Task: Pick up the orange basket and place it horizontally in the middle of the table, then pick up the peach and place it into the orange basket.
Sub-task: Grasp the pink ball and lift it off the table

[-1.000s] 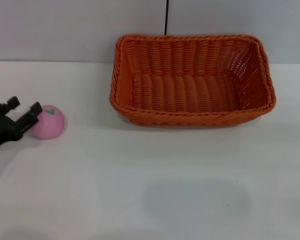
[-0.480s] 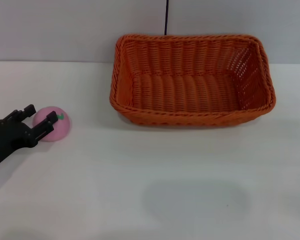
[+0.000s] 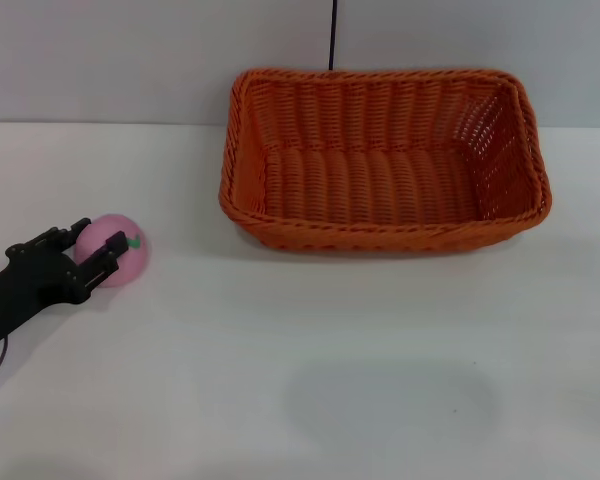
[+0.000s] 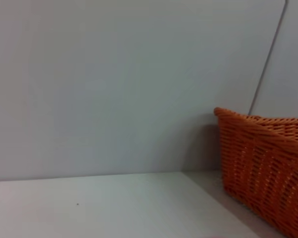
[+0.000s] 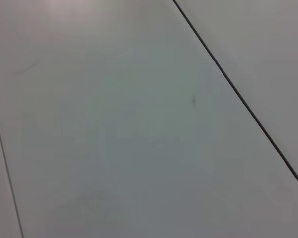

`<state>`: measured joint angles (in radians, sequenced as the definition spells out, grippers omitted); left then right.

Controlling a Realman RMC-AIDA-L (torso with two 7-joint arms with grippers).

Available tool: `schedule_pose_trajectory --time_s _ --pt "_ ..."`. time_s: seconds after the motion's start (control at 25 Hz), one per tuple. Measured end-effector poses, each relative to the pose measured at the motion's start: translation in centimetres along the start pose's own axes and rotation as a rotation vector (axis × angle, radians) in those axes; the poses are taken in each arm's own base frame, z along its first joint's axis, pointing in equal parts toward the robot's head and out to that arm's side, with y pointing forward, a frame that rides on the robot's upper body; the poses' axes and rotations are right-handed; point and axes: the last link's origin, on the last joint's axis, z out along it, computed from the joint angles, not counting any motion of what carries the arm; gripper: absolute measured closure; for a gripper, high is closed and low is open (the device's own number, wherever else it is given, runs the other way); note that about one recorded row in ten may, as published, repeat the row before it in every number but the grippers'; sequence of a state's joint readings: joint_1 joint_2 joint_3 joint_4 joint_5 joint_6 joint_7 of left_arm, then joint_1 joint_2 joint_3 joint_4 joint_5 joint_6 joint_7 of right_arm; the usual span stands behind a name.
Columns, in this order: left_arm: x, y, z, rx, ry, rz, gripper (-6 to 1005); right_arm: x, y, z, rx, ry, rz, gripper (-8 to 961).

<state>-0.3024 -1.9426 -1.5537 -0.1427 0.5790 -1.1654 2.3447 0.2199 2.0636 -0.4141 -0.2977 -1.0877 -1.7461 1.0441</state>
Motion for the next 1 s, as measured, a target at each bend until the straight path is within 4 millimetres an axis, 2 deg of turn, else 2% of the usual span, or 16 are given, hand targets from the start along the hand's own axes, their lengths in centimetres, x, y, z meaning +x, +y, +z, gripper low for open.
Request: schedule_pose_trajectory --time_s 0.04,0.28,0.76,1.0 --pt "0.0 0.0 0.0 -0.001 0.001 0.002 407 0.1 0.0 0.0 0.004 0.003 0.001 369" --pt "0.0 0.2 0.1 -0.008 0.001 0.003 598 0.2 0.0 0.0 0.007 0.006 0.004 369" --pt "0.9 0.6 -0.2 -0.064 0.049 -0.001 690 0.3 -0.1 0.3 0.009 0.011 0.004 369" --pt "1.9 0.7 -1.2 -0.074 0.142 -0.035 725 0.3 -0.1 0.4 0.006 0.01 0.004 369"
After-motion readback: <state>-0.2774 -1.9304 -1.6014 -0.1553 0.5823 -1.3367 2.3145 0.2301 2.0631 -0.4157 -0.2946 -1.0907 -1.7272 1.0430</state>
